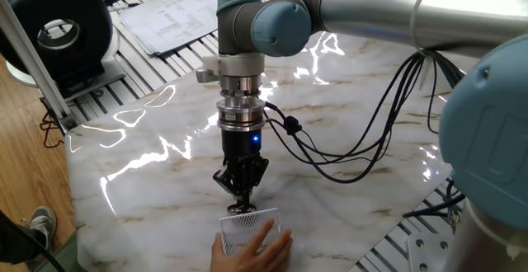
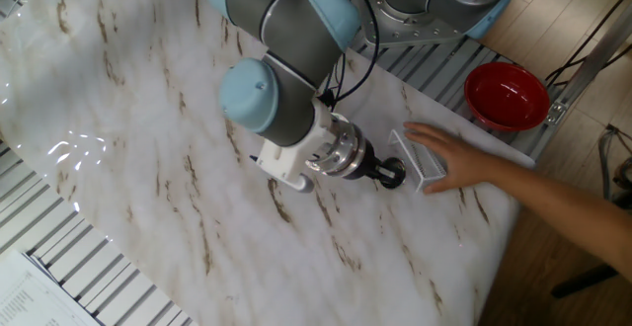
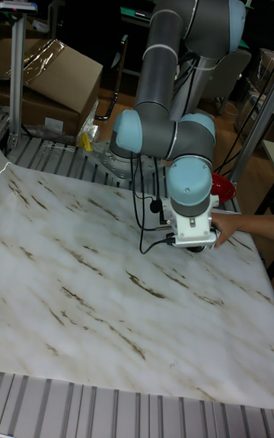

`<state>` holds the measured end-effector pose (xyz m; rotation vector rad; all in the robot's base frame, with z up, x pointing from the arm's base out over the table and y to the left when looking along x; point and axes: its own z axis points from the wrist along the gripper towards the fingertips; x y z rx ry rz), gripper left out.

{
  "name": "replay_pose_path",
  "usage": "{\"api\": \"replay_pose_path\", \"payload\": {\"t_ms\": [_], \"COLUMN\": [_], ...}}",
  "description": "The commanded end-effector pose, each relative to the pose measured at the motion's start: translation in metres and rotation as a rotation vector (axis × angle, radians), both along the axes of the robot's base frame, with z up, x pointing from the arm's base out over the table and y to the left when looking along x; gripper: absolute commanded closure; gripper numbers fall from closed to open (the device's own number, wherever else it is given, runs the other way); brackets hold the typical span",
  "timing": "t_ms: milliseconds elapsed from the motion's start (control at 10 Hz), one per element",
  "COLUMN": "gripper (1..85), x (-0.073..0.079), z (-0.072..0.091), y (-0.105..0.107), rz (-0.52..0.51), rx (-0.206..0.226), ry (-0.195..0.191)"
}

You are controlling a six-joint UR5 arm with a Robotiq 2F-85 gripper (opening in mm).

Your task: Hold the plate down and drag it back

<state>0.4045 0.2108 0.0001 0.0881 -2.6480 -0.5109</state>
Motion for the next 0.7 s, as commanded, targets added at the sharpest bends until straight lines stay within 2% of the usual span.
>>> {"api": "replay_pose_path", "payload": {"t_ms": [0,300,500,600], "gripper": [84.3,84.3,84.3,84.3], "x": [0.011,0.020,0.027,0.026], "z": [0.012,0.017,0.028,0.032], "y": [0.009,-0.011,-0.027,-0.022], "rz": [-0.029,0.006,0.041,0.020], "rx": [-0.051,-0.104,-0.127,-0.114], "ry": [-0.016,-0.045,-0.059,-0.048]}}
